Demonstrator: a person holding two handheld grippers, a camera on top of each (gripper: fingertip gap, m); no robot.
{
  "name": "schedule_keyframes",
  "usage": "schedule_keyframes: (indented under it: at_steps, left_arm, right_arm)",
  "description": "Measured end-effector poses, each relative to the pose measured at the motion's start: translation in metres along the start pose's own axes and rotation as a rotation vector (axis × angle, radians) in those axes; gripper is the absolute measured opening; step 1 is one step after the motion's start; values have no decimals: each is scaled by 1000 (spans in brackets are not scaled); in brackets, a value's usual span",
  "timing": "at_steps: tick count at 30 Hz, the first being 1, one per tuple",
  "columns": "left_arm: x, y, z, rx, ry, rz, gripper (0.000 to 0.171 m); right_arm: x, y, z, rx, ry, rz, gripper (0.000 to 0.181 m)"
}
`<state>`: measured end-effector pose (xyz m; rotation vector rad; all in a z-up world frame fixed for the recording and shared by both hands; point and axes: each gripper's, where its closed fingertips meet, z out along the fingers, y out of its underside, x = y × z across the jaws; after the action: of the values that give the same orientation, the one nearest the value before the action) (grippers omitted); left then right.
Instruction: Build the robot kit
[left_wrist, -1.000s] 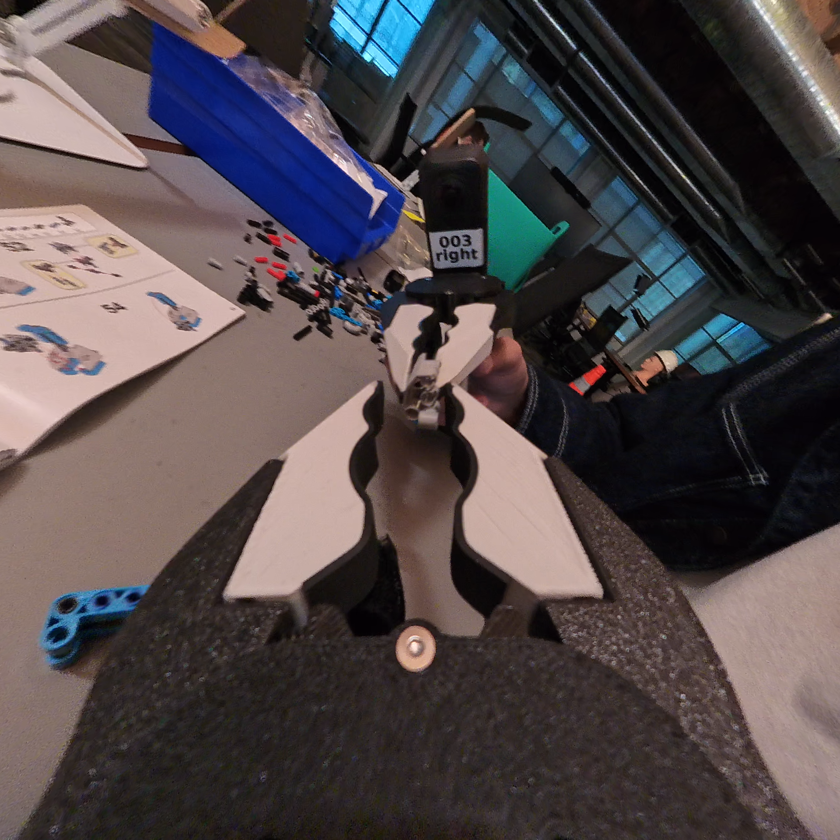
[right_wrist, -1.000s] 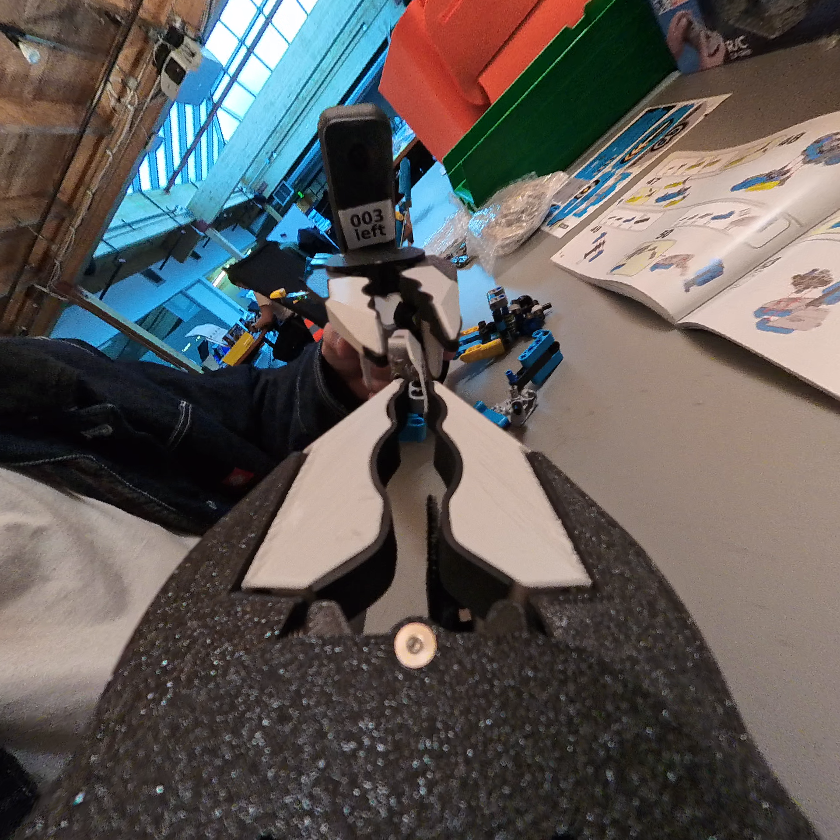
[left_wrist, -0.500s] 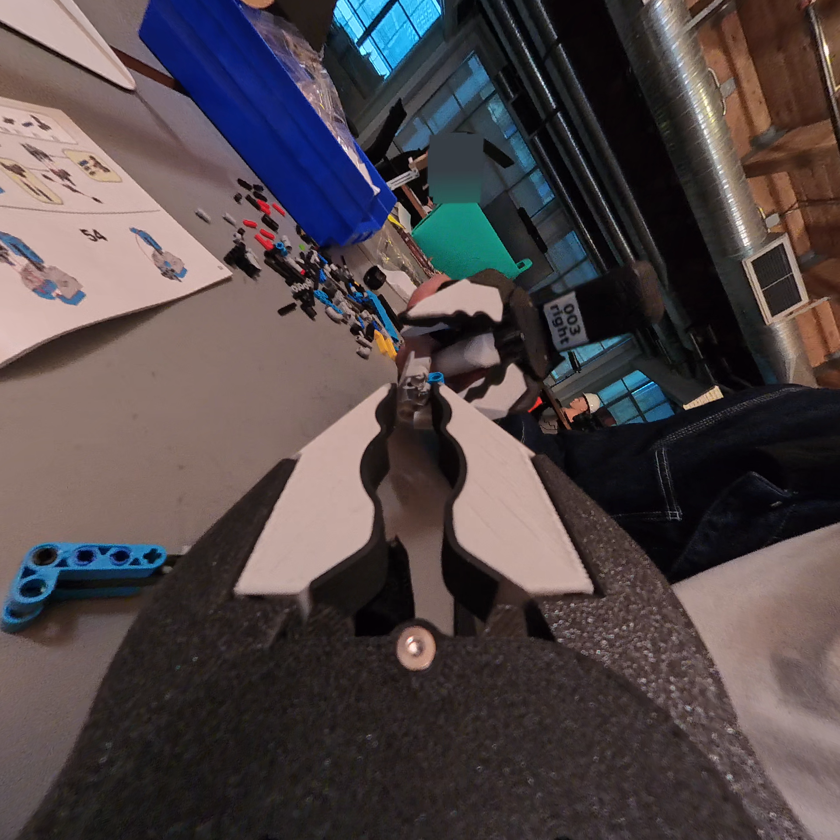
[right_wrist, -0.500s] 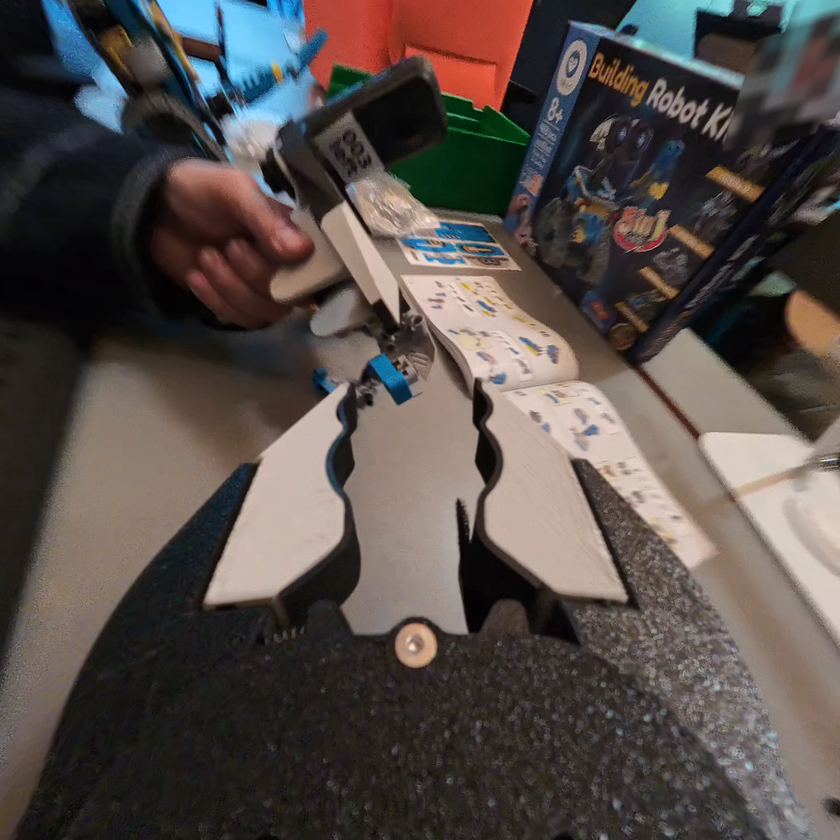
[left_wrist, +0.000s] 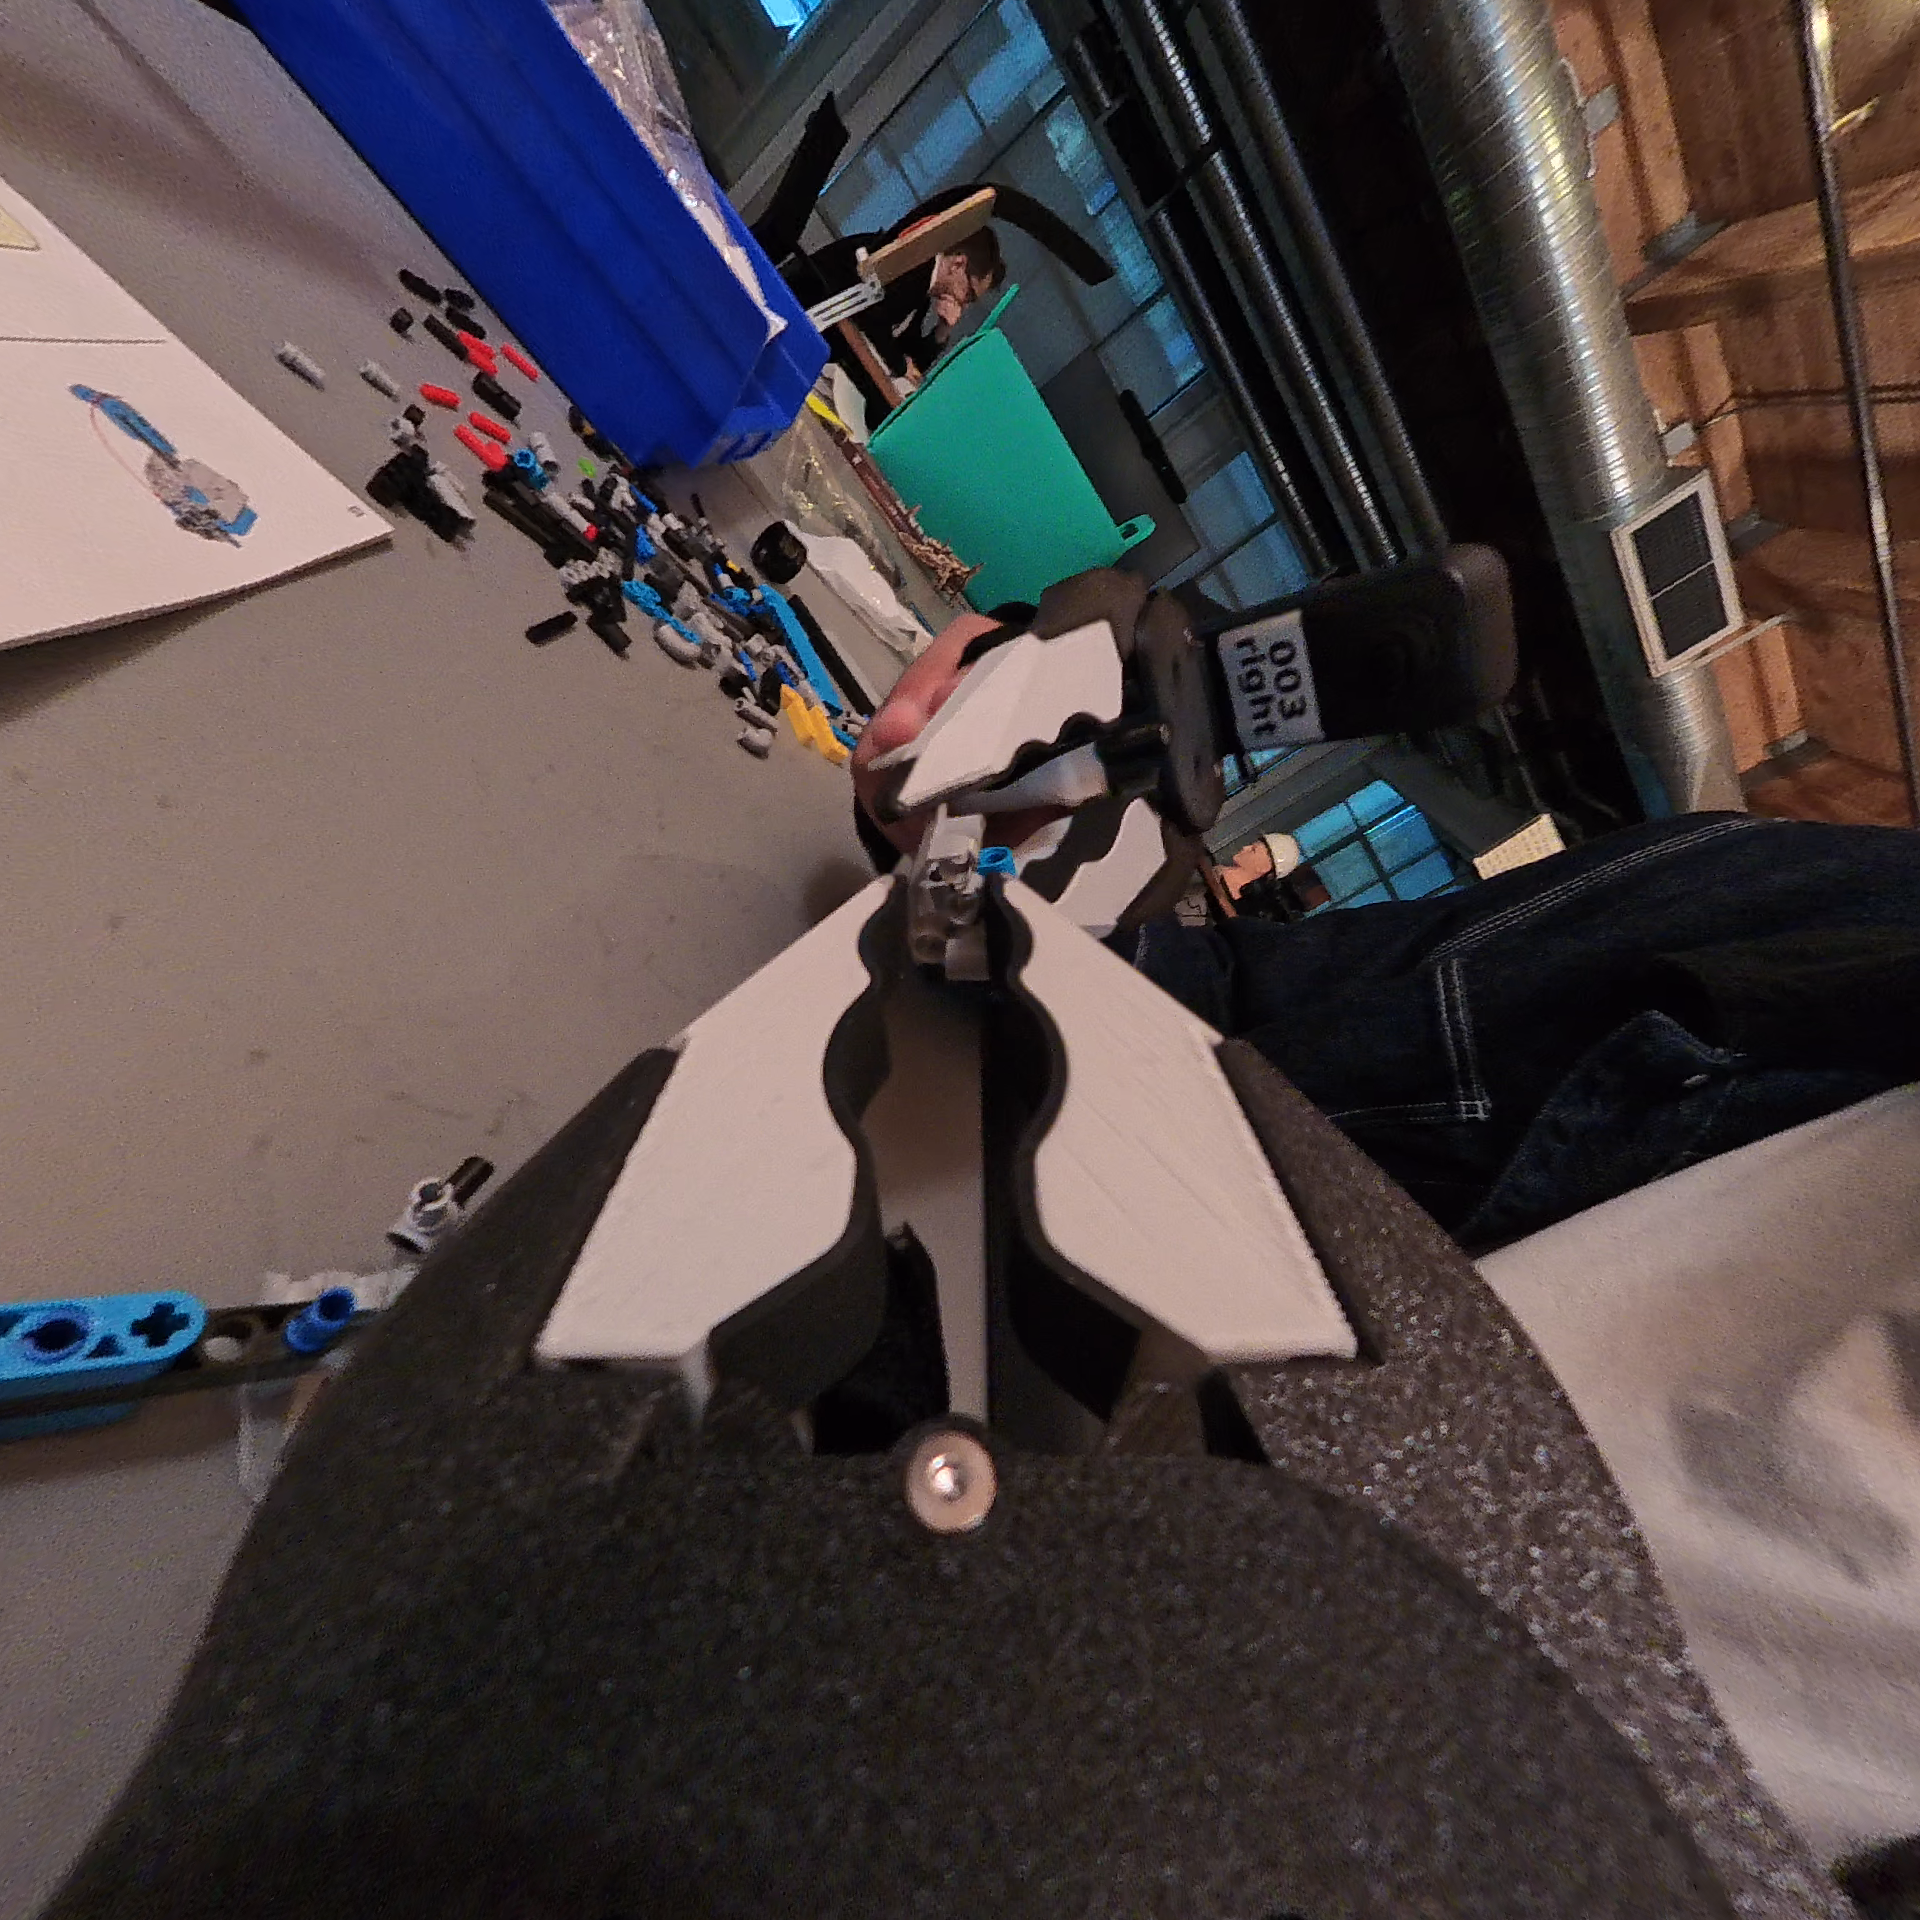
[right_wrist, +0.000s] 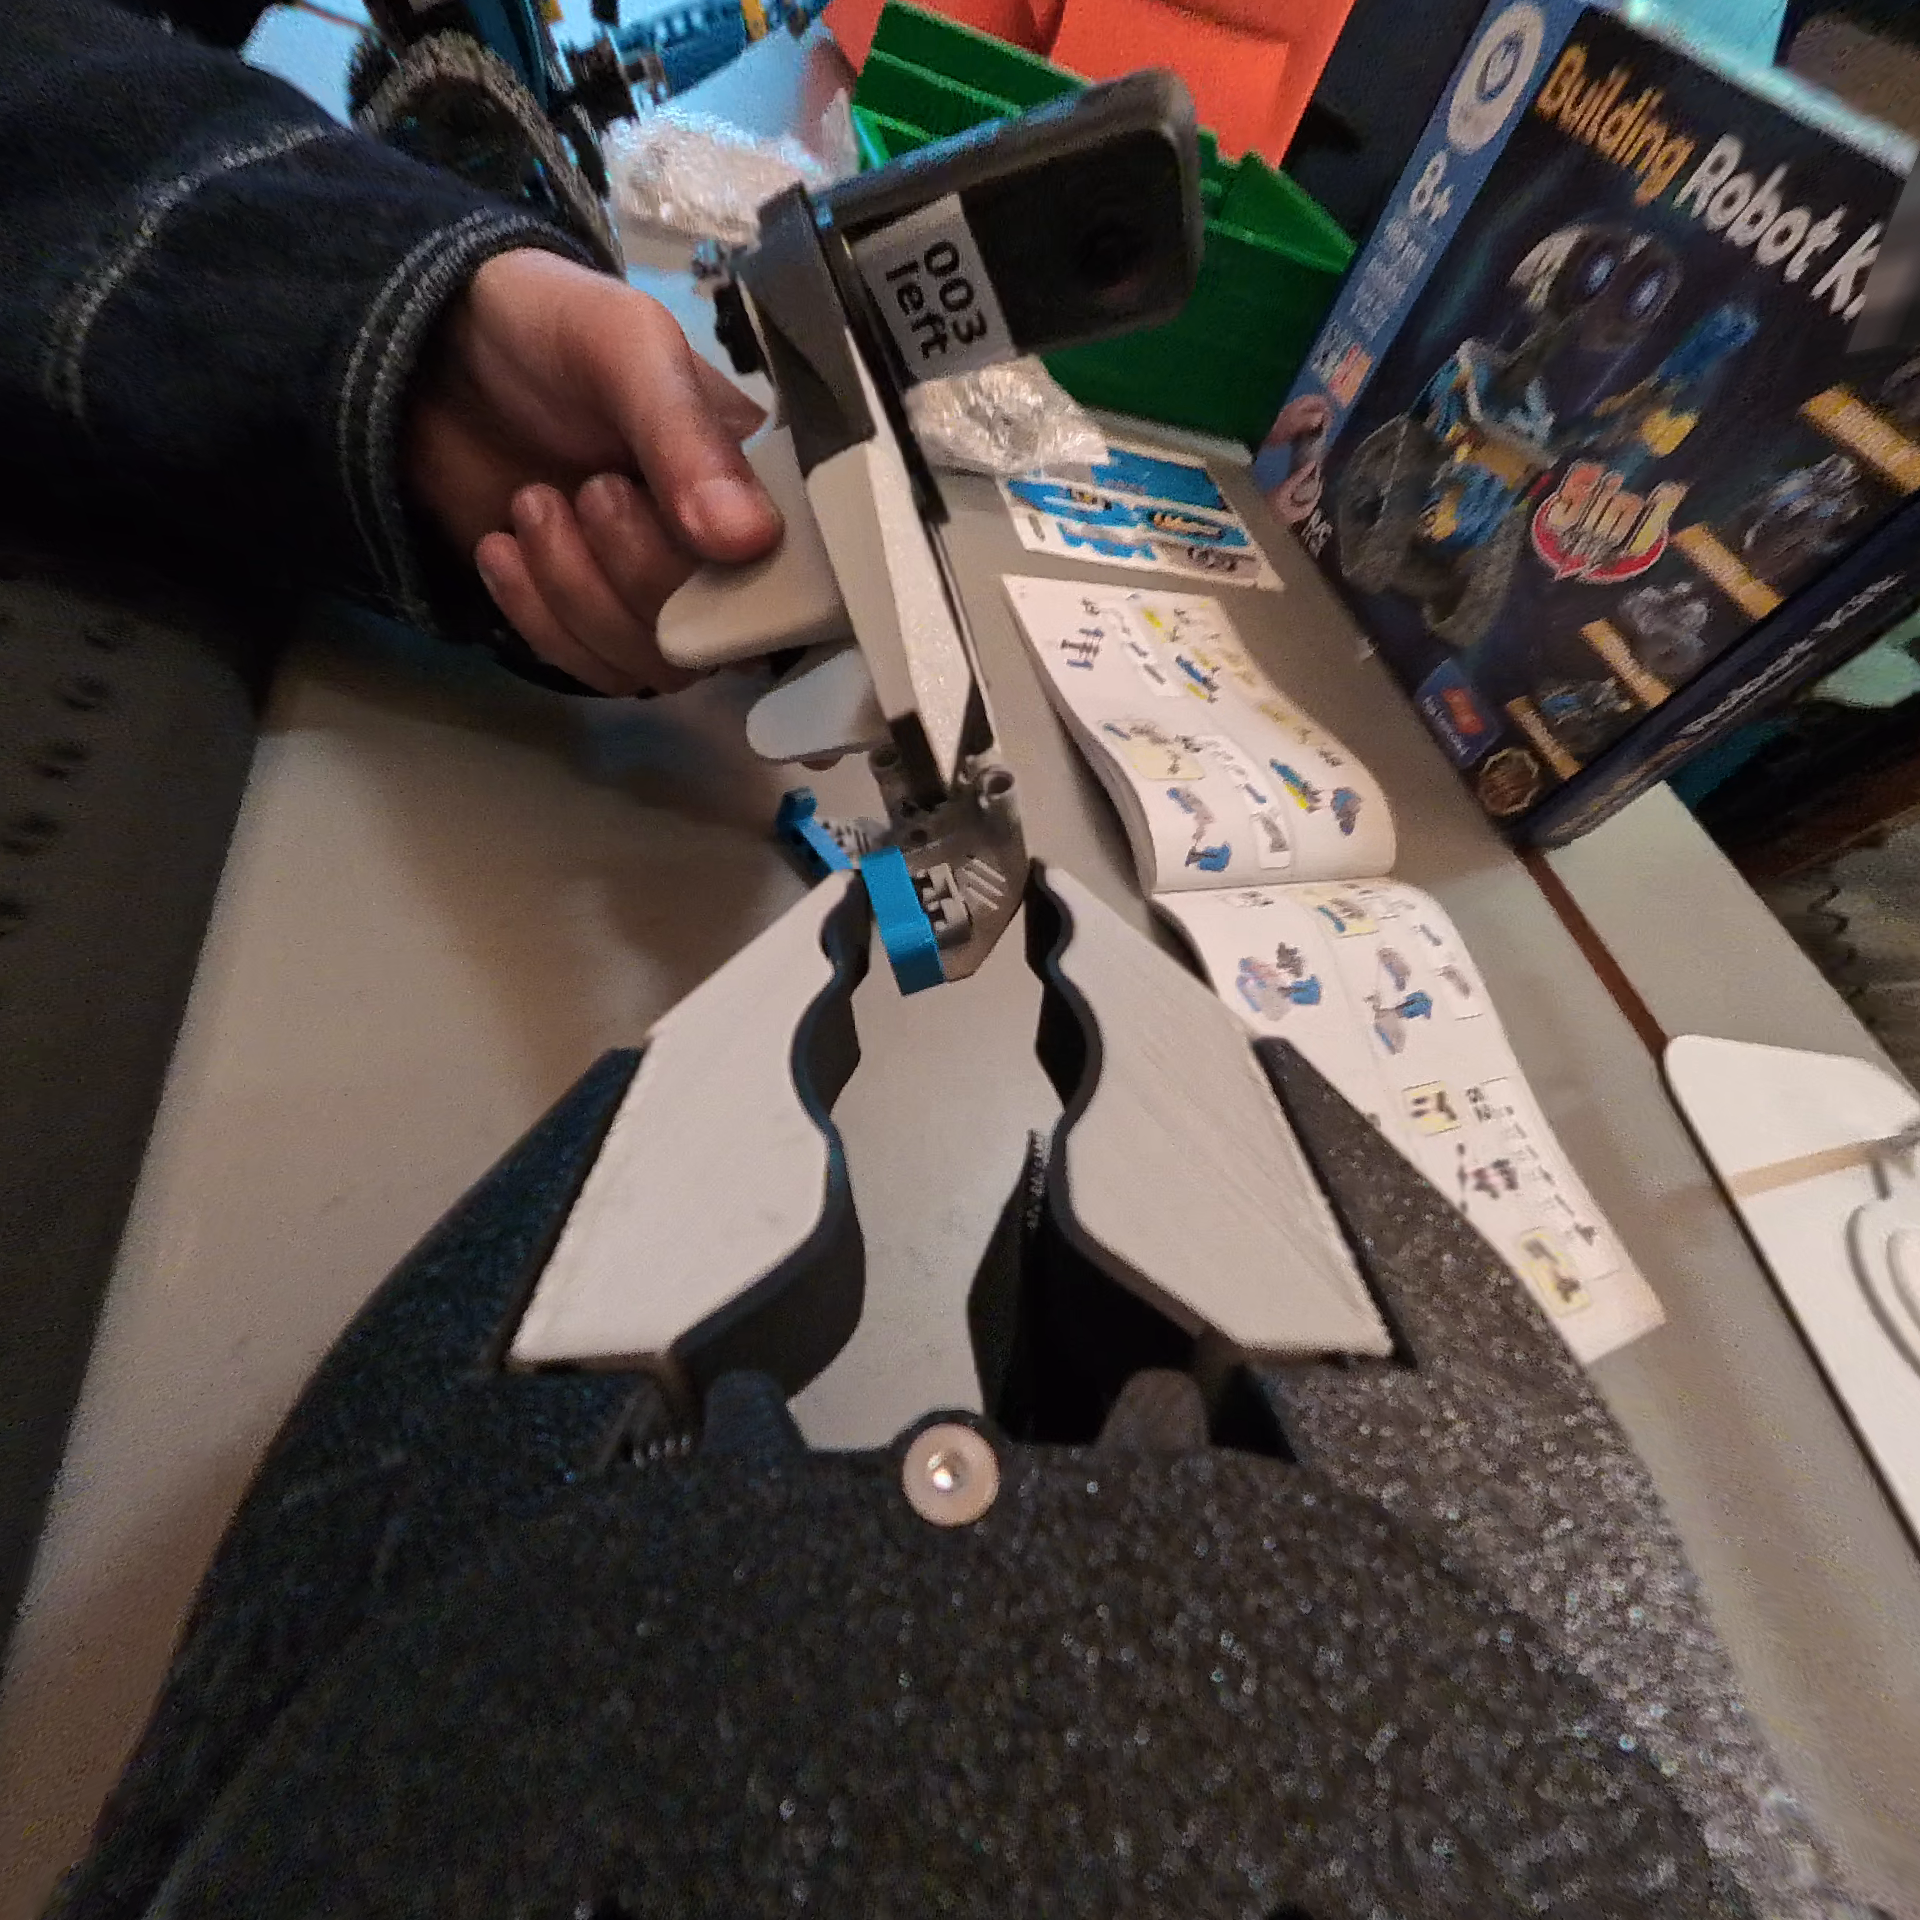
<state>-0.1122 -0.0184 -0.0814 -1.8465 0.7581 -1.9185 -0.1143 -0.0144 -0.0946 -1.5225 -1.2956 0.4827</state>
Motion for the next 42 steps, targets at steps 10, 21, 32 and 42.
schedule_keyframes:
  at_steps: [10, 21, 32, 42]
  left_arm:
    - [-5, -5, -3, 44, 20, -75, 14]
    - [-6, -4, 0, 35, 10, -64, 20]
    - [5, -6, -5, 36, 43, 11, 6]
    - [0, -1, -5, 47, 106, -152, 4]
  right_arm:
    - [4, -2, 2, 17, 47, 33, 32]
    - [5, -6, 2, 31, 78, 9, 33]
    - [13, -13, -8, 59, 113, -26, 32]
    - [9, -10, -5, 15, 129, -87, 30]
